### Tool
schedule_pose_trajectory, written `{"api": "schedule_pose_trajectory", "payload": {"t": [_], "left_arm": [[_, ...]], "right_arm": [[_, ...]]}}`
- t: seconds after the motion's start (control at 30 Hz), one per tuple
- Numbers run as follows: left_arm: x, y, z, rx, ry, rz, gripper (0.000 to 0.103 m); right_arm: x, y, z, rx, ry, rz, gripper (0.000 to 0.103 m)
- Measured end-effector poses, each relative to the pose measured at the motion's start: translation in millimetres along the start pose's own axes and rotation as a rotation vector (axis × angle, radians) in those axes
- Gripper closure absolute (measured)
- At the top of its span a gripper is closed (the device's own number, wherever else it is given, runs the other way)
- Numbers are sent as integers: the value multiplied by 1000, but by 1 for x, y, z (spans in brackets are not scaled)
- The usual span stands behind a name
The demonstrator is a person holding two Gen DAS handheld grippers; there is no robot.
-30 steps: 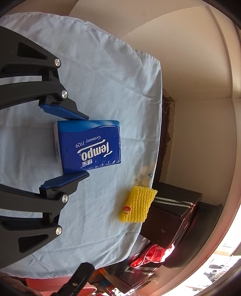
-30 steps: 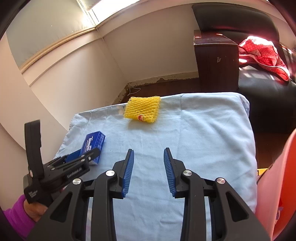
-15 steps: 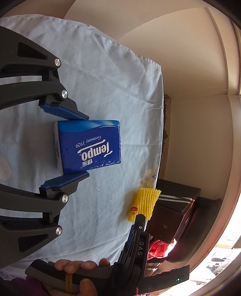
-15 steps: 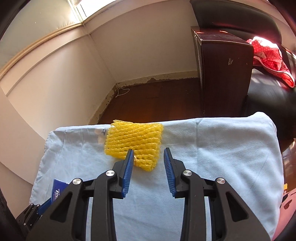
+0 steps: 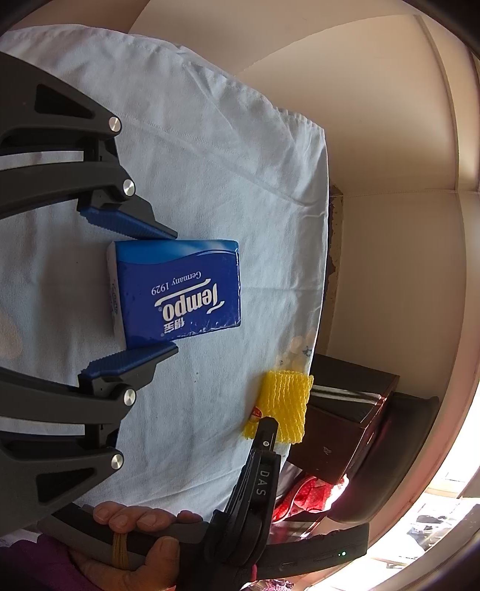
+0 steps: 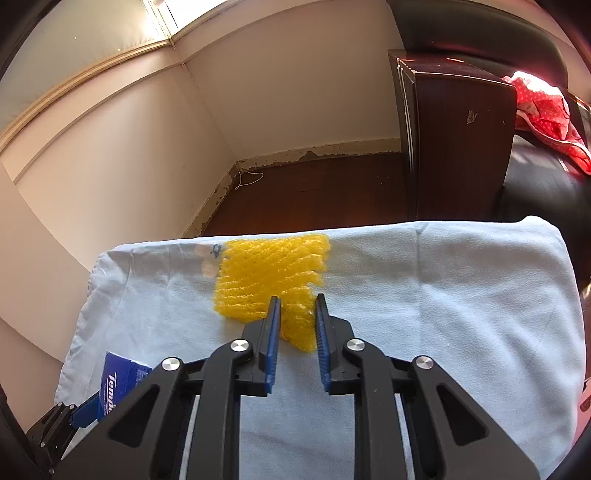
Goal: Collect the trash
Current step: 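Grasp the blue Tempo box with the left gripper while the right grasps the yellow foam net, then lift the Tempo box and foam net and carry both over the basin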
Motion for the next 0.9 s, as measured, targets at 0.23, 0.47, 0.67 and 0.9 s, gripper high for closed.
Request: {"api": "schedule_pose_trajectory", "payload": {"t": [0.23, 0.47, 0.67, 0.9], "left_arm": [[0, -1, 3, -11, -15, -1, 49], [7, 2, 12, -10, 3, -10, 49], [32, 7, 44, -76, 50, 21, 49], [53, 18, 92, -165, 107, 37, 49]], "right_arm": [[45, 23, 0, 4, -18, 27, 91], [104, 57, 11, 17, 47, 66, 91], [147, 81, 21, 40, 116, 99, 91], [188, 107, 40, 15, 165, 129, 91]]}}
Point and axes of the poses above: each gripper's, at about its wrist camera, not at the fingertips, and x roughly against the way its jaws point, z to its right, y to its underside, the point moved 2 cm from there along -x, roughly the way its jaws point, and after that the axes turned 3 degrees about y, right-handed, at the moved point
